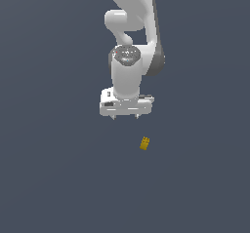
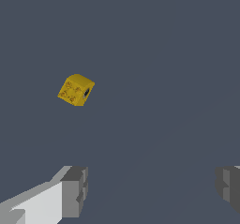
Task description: Pick up the object and move it to a goal position.
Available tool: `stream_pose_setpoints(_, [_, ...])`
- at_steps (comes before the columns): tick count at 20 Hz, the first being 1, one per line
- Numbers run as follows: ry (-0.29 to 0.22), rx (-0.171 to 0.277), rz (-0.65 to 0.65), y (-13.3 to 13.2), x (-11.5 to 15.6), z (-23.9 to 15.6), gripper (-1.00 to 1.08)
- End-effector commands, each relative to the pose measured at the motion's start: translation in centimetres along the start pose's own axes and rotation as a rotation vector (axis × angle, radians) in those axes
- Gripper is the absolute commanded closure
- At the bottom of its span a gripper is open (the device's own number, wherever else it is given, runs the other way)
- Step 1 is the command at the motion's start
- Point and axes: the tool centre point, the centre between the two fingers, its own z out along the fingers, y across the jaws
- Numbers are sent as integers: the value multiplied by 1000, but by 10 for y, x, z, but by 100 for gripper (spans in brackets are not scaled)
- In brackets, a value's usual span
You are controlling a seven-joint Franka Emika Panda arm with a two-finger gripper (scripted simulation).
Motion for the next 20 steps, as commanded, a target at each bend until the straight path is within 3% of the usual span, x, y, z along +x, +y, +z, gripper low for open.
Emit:
stream_pose_setpoints(1, [0, 0, 0, 0, 0, 0, -92])
stream_pose_setpoints(9, [-19, -13, -45, -21, 2, 5, -92])
stream_pose_setpoints(20, [-17, -11, -22, -24, 5, 8, -92])
